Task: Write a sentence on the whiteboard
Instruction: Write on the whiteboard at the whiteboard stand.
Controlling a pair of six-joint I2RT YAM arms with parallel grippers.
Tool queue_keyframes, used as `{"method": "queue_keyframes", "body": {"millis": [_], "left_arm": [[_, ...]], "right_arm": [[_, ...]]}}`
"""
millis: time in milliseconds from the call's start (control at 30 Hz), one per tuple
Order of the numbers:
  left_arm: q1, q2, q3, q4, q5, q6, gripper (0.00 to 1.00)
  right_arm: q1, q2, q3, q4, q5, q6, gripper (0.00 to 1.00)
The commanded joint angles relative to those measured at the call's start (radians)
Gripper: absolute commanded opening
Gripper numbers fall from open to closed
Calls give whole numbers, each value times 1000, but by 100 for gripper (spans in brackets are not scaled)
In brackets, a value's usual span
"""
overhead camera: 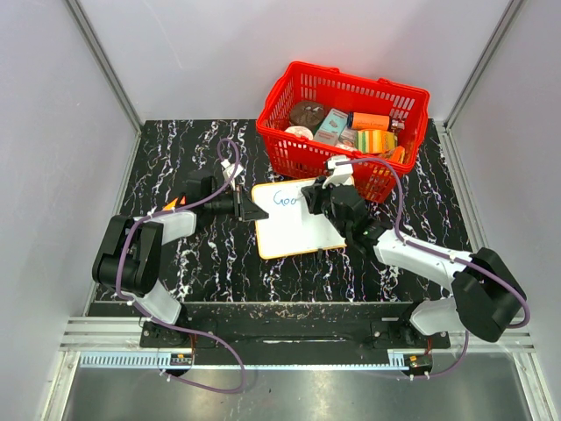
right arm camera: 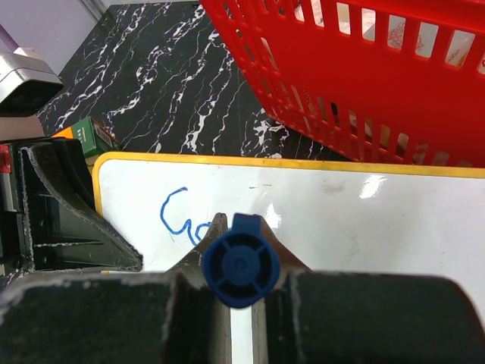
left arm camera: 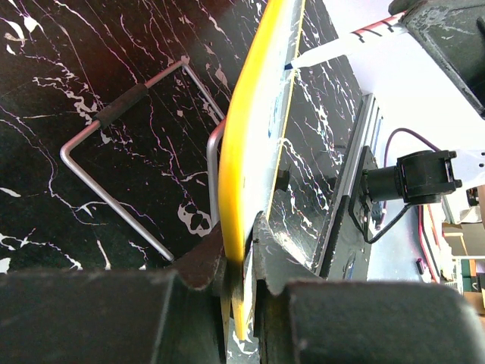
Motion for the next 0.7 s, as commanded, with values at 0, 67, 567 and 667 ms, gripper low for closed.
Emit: {"method": "queue_keyframes", "body": {"millis": [0, 67, 567, 667], "left_arm": [[-15, 39, -5, -68, -156, 154, 0], [-15, 41, -5, -70, -155, 156, 0], [-17, 40, -5, -71, -158, 156, 0], [-17, 39, -5, -71, -159, 157, 0]], "right_arm": [[-9, 7, 44, 27, 22, -5, 0], [-7, 8, 49, 22, 16, -2, 0], [-10, -145, -3, 21, 7, -8, 0], [-20, -164, -6, 4, -1, -8, 0]]}}
